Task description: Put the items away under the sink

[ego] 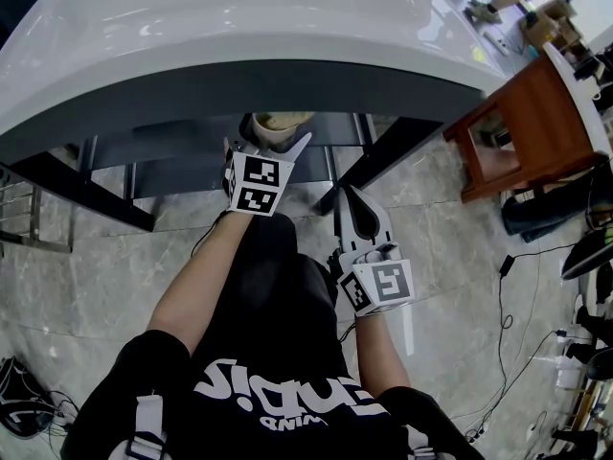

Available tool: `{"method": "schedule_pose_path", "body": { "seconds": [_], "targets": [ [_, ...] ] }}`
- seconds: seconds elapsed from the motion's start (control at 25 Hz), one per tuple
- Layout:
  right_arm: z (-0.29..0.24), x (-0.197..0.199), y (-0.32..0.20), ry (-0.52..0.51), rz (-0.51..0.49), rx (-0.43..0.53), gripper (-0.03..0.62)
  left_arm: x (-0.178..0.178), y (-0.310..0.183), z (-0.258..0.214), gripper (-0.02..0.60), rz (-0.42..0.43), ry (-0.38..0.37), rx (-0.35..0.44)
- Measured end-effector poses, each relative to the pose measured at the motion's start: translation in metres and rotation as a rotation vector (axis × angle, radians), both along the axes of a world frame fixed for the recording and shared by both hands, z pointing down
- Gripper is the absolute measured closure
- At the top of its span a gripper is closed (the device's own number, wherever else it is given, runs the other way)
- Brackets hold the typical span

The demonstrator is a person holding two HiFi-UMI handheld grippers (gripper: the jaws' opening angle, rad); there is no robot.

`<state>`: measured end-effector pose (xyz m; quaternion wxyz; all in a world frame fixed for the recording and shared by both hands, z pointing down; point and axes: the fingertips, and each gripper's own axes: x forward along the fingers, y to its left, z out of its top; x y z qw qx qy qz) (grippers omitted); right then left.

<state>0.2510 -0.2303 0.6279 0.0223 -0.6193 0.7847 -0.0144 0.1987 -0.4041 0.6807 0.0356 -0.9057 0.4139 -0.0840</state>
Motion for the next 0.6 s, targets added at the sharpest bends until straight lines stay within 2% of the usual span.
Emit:
{"method": "schedule_pose_path", "body": {
  "seconds": [0.44, 0.6],
  "targets": [
    [0.0, -0.006, 0.003, 0.004, -0.004, 0.012, 0.576, -0.02, 0.044, -0.02, 0.089, 0.042, -0.011, 0.063],
    [-0.001, -0.011, 0.002, 0.004, -0.002, 0.017, 0.576, -0.033, 0.067, -0.022, 0.091, 0.065, 0.02, 0.039]
  ]
}}
